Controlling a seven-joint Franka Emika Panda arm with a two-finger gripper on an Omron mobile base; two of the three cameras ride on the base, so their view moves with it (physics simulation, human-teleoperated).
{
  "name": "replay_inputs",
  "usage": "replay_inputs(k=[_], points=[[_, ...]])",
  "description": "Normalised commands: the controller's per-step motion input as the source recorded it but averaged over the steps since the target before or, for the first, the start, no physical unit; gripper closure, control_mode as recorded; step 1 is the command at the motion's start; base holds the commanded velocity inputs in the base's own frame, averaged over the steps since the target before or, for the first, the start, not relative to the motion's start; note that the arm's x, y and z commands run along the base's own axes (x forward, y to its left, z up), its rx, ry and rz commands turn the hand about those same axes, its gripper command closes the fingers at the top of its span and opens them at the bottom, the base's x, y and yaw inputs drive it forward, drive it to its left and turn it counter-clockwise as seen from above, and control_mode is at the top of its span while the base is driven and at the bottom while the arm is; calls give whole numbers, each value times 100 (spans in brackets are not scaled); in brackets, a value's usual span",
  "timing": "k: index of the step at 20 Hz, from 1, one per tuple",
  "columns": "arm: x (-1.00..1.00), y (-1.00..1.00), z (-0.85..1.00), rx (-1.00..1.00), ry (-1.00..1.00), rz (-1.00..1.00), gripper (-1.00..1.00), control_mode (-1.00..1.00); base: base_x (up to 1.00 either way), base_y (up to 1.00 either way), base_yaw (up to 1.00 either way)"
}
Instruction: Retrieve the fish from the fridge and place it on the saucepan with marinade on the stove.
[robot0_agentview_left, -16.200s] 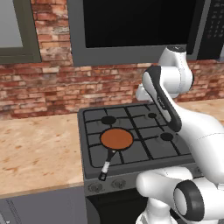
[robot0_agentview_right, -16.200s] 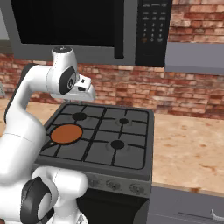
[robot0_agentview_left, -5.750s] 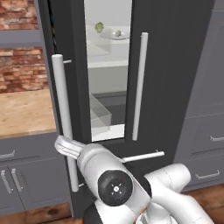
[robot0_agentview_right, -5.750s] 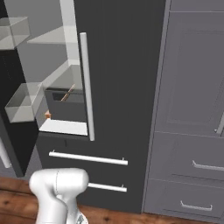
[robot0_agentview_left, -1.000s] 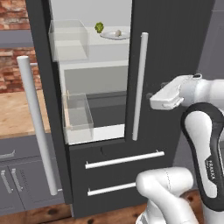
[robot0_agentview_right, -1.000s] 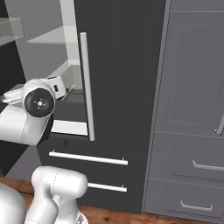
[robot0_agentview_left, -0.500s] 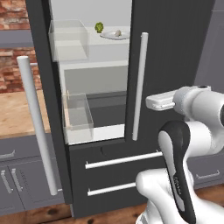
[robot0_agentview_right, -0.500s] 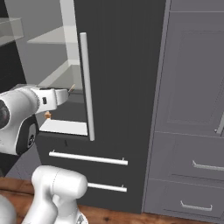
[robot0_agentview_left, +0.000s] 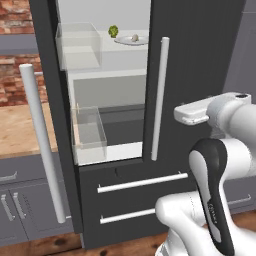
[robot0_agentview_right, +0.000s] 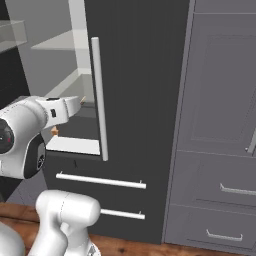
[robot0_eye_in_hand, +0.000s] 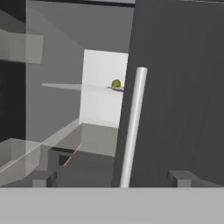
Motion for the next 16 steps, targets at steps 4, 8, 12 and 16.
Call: replay_inputs(k=[4, 8, 12, 16], points=[[0, -2, -3, 0, -2, -2, -100, -100, 0, 0, 0], [6, -1, -12, 0, -4, -11, -100, -100, 0, 0, 0], [2, -17, -4, 0, -4, -8, -100, -100, 0, 0, 0], [2, -13, -8, 0, -12, -13, -100, -100, 0, 0, 0]])
